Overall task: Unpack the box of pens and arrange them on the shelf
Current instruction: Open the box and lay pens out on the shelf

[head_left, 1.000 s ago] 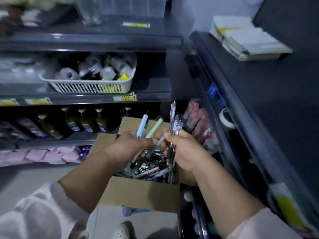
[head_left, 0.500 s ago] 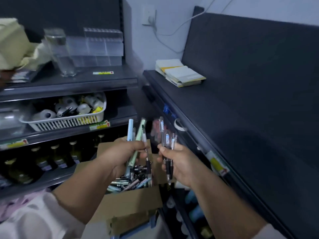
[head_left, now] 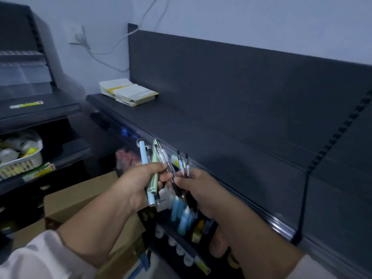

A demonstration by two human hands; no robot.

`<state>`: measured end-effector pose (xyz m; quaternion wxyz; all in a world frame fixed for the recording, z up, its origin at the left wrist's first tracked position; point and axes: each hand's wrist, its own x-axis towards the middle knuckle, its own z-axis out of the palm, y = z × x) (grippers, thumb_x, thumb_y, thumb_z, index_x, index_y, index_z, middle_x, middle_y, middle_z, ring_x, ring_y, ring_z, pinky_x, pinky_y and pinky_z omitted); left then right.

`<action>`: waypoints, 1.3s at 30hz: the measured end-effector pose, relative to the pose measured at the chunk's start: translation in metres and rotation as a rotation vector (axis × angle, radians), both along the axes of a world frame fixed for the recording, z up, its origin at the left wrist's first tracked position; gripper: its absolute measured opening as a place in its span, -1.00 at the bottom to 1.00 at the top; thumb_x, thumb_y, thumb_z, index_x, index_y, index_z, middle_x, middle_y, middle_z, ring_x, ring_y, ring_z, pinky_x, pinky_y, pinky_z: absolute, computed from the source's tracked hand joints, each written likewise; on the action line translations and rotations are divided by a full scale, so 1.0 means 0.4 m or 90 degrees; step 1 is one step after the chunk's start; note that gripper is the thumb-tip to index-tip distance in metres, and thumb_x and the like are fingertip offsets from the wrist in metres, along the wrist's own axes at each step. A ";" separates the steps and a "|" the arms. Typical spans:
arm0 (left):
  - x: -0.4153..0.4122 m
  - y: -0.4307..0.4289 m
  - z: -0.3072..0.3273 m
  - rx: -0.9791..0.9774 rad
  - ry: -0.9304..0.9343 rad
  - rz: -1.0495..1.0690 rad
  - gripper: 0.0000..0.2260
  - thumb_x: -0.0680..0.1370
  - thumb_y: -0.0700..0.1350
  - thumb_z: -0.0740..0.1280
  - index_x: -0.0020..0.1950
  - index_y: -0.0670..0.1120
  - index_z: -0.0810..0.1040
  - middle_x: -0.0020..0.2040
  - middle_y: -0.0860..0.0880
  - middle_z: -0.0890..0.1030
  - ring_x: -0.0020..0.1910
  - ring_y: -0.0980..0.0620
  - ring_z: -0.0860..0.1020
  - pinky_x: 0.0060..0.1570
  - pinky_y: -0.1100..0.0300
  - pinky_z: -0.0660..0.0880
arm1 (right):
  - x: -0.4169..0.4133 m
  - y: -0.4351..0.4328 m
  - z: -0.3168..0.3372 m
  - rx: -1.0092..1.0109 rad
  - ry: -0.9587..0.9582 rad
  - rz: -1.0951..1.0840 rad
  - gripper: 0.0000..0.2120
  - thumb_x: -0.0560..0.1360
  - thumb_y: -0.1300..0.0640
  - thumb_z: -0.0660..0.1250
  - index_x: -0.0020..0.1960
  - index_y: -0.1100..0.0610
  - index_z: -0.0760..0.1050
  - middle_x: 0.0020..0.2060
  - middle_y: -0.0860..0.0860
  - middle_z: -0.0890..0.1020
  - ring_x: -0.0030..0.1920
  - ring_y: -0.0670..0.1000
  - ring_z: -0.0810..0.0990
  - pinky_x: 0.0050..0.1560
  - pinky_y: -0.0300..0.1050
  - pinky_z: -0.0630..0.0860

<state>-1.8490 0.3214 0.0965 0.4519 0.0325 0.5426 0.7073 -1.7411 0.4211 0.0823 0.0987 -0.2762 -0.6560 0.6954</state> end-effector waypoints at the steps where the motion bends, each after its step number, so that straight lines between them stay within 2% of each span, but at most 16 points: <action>1: 0.025 0.021 0.006 0.007 0.001 -0.011 -0.91 0.54 -0.29 0.30 -0.17 -0.20 0.51 -0.44 -0.11 0.62 -0.57 0.11 0.55 -0.62 0.41 0.36 | 0.029 0.014 0.006 0.003 0.011 -0.008 -0.94 0.55 0.29 0.28 0.01 0.19 0.48 -0.28 0.02 0.62 -0.34 -0.07 0.59 -0.32 -0.20 0.44; 3: 0.081 0.069 0.015 0.021 0.014 -0.039 -0.98 0.53 -0.29 0.30 -0.09 -0.20 0.49 -0.44 -0.10 0.60 -0.58 0.10 0.55 -0.63 0.40 0.37 | 0.095 0.050 0.016 0.016 0.023 -0.034 -0.93 0.55 0.30 0.29 0.02 0.22 0.51 -0.28 0.03 0.66 -0.30 -0.04 0.62 -0.20 -0.10 0.43; 6: 0.171 0.153 0.020 0.012 0.057 -0.090 -0.95 0.52 -0.28 0.34 -0.13 -0.20 0.49 -0.44 -0.09 0.58 -0.55 0.10 0.55 -0.60 0.38 0.39 | 0.213 0.125 0.025 0.052 0.005 -0.084 -0.92 0.52 0.30 0.33 -0.09 0.14 0.51 -0.30 0.07 0.66 -0.37 -0.04 0.57 -0.33 -0.17 0.41; 8: 0.238 0.215 0.020 0.000 0.086 -0.111 -0.93 0.50 -0.27 0.36 -0.16 -0.18 0.51 -0.45 -0.06 0.59 -0.51 0.10 0.58 -0.58 0.37 0.39 | 0.306 0.186 0.024 0.077 -0.018 -0.111 -0.92 0.50 0.28 0.36 -0.10 0.11 0.52 -0.24 0.15 0.68 -0.29 0.06 0.54 -0.36 -0.16 0.38; 11: 0.351 0.318 0.019 -0.005 0.108 -0.143 -0.95 0.50 -0.25 0.38 -0.10 -0.16 0.53 -0.40 -0.03 0.62 -0.50 0.12 0.58 -0.53 0.34 0.42 | 0.460 0.287 0.028 0.074 -0.036 -0.163 -0.90 0.52 0.31 0.33 -0.08 0.13 0.49 -0.23 0.09 0.69 -0.28 0.05 0.56 -0.40 -0.22 0.41; 14: 0.467 0.422 0.014 -0.022 0.141 -0.171 -0.93 0.50 -0.28 0.38 -0.09 -0.15 0.52 -0.35 -0.06 0.62 -0.51 0.12 0.58 -0.51 0.29 0.42 | 0.620 0.393 0.035 0.085 -0.078 -0.194 -0.92 0.52 0.29 0.33 -0.04 0.14 0.49 -0.17 0.11 0.70 -0.29 -0.03 0.62 -0.37 -0.21 0.45; 17: 0.569 0.522 0.005 -0.032 0.172 -0.207 -0.91 0.49 -0.27 0.39 -0.09 -0.14 0.51 -0.33 -0.07 0.59 -0.51 0.11 0.57 -0.55 0.33 0.41 | 0.767 0.495 0.029 0.110 -0.115 -0.220 -0.93 0.52 0.26 0.34 -0.02 0.15 0.49 -0.16 0.08 0.71 -0.27 -0.04 0.62 -0.32 -0.19 0.46; 20: 0.656 0.612 -0.011 -0.044 0.191 -0.242 -0.91 0.49 -0.26 0.40 -0.08 -0.15 0.51 -0.33 -0.07 0.58 -0.45 0.08 0.57 -0.53 0.30 0.42 | 0.887 0.584 0.013 0.137 -0.155 -0.254 -0.92 0.52 0.26 0.34 0.00 0.17 0.49 -0.20 0.06 0.71 -0.34 -0.06 0.58 -0.37 -0.22 0.43; 22: 0.712 0.662 -0.024 -0.055 0.194 -0.262 -0.92 0.49 -0.25 0.40 -0.09 -0.15 0.51 -0.31 -0.07 0.56 -0.40 0.06 0.55 -0.48 0.26 0.44 | 0.950 0.639 -0.003 0.168 -0.187 -0.255 -0.95 0.51 0.25 0.34 -0.05 0.16 0.49 -0.27 0.06 0.70 -0.36 -0.02 0.51 -0.37 -0.15 0.40; 25: 0.786 0.718 -0.038 -0.074 0.195 -0.291 -0.91 0.50 -0.24 0.40 -0.05 -0.16 0.50 -0.31 -0.07 0.55 -0.42 0.07 0.53 -0.50 0.28 0.46 | 1.020 0.730 -0.027 0.236 -0.243 -0.275 -0.93 0.49 0.26 0.35 -0.15 0.14 0.50 -0.34 0.07 0.67 -0.35 0.04 0.50 -0.28 -0.07 0.41; 31: 0.863 0.801 -0.054 -0.119 0.195 -0.326 -0.83 0.52 -0.12 0.39 0.06 -0.15 0.51 -0.28 -0.07 0.57 -0.43 0.05 0.53 -0.48 0.26 0.46 | 1.088 0.901 -0.078 0.333 -0.329 -0.298 -0.84 0.43 0.34 0.39 -0.22 0.12 0.47 -0.15 0.24 0.67 -0.31 0.05 0.56 -0.21 -0.07 0.50; 33: 0.872 0.820 -0.057 -0.129 0.188 -0.338 -0.82 0.53 -0.11 0.38 0.09 -0.14 0.53 -0.28 -0.07 0.58 -0.43 0.05 0.54 -0.47 0.26 0.47 | 1.099 0.938 -0.090 0.335 -0.338 -0.298 -0.82 0.45 0.34 0.38 -0.21 0.10 0.47 -0.14 0.20 0.66 -0.24 0.06 0.58 -0.11 -0.06 0.53; 36: 0.876 0.845 -0.067 -0.147 0.188 -0.351 -0.84 0.53 -0.10 0.37 0.06 -0.13 0.54 -0.28 -0.07 0.58 -0.41 0.05 0.55 -0.45 0.25 0.47 | 1.112 0.982 -0.115 0.377 -0.372 -0.276 -0.91 0.47 0.28 0.38 -0.12 0.12 0.52 -0.15 0.08 0.60 -0.12 0.06 0.57 -0.02 -0.07 0.51; 39: 0.875 0.862 -0.081 -0.164 0.190 -0.365 -0.87 0.54 -0.10 0.37 0.02 -0.13 0.54 -0.29 -0.06 0.58 -0.41 0.04 0.55 -0.45 0.24 0.46 | 1.118 1.001 -0.146 0.450 -0.426 -0.260 -0.97 0.52 0.21 0.32 -0.04 0.15 0.52 -0.15 0.07 0.56 -0.06 0.12 0.56 -0.05 -0.04 0.51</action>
